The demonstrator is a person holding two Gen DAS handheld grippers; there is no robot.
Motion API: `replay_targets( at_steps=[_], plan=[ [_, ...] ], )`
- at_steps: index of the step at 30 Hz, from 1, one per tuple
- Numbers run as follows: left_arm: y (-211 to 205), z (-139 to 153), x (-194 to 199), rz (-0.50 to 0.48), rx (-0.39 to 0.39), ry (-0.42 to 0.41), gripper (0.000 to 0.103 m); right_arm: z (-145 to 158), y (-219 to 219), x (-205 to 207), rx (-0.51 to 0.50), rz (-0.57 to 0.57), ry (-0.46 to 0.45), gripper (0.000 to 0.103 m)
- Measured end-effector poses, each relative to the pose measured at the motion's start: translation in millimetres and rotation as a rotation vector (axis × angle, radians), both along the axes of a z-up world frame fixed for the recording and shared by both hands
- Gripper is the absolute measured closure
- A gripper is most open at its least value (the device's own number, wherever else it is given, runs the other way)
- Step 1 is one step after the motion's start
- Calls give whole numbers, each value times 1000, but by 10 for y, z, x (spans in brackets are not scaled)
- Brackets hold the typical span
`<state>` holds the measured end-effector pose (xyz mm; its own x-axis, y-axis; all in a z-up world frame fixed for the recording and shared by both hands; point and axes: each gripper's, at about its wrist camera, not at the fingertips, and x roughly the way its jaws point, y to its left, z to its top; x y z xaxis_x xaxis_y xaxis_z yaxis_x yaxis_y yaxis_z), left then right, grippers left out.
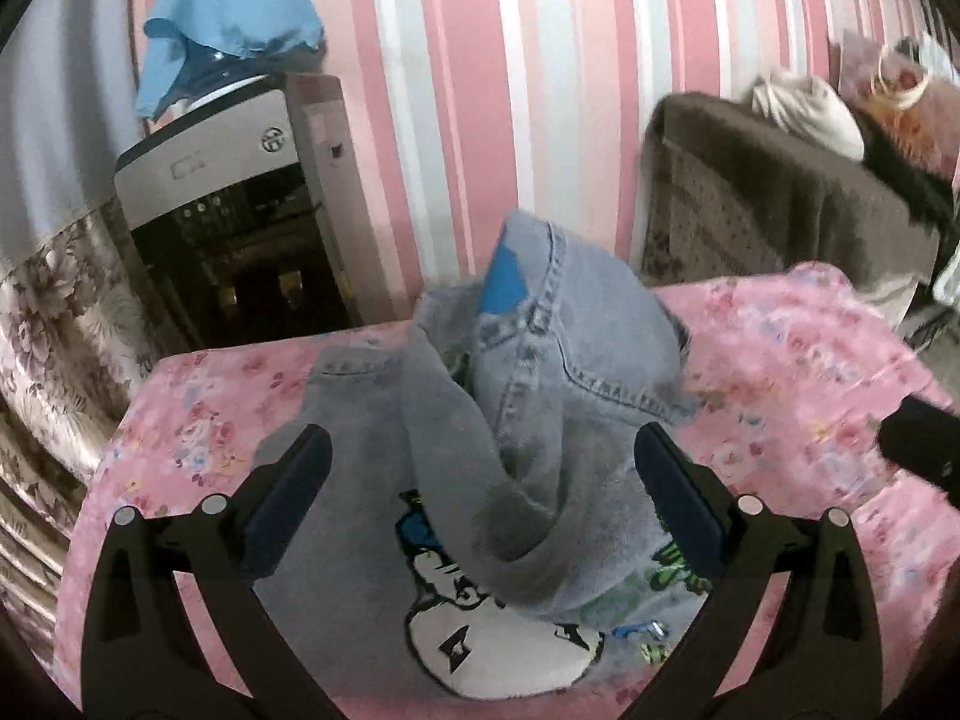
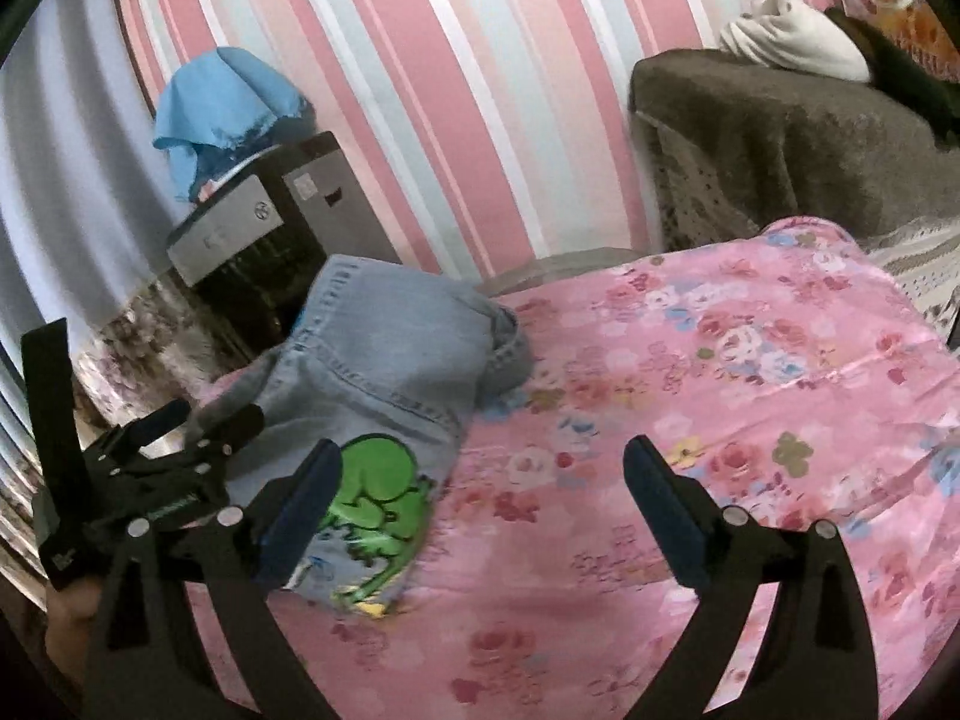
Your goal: Fold large clothes
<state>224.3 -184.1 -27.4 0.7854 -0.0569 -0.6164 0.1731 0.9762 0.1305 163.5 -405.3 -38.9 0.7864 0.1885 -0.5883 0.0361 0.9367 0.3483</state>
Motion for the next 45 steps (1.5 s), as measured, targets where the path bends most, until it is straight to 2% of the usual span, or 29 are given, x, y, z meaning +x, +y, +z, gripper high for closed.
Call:
replay_targets(
  at_steps=[3,4,6,7,9,12,17,20,22,24,27,30,33,36,38,41,43,45],
  plan=[
    [-41,-131,75,4,20,6,4,-19,17,51,-48,-4,3,8],
    [-60,-195,111,-4,23,7,6,-32,16,69,-48,-1,7,8],
    [-90,-303,165,-39,32,30,43,-54,20,101,-39,3,17,8],
    [-83,-329,169,-43,36,24,46,-69,24,112,-38,8,24,8],
    [-53,-348,166,-58,36,15,68,-88,52,132,-40,16,34,8],
    [36,-258,116,-72,6,4,80,-96,108,144,-43,22,42,8],
    [259,126,-121,-63,-14,-93,83,-1,289,159,-60,47,27,8],
    [585,381,-287,-23,-50,-142,83,94,474,177,-74,78,6,8],
    [807,419,-347,14,-47,-150,83,133,611,201,-82,98,-3,8],
    [1048,356,-317,55,-54,-120,83,142,812,252,-85,129,-8,8],
    [1444,21,-165,116,-66,-5,83,111,1146,362,-110,176,-4,8],
    [1663,-229,-99,111,-88,55,83,54,1481,514,-178,203,-3,8],
    [1720,-287,-113,79,-123,54,82,12,1593,647,-191,175,3,8],
    [1698,-368,-78,47,-134,73,79,59,1522,689,-129,141,2,8],
    [1715,-395,-66,40,-143,72,77,106,1527,666,-124,133,-24,8],
    [1749,-447,-84,28,-155,62,72,112,1623,773,-200,139,-28,8],
    [1797,-443,-93,22,-179,69,69,76,1602,892,-245,101,-26,8],
    [1831,-441,-87,23,-185,75,65,-27,1454,1135,-256,38,16,8]
  ],
)
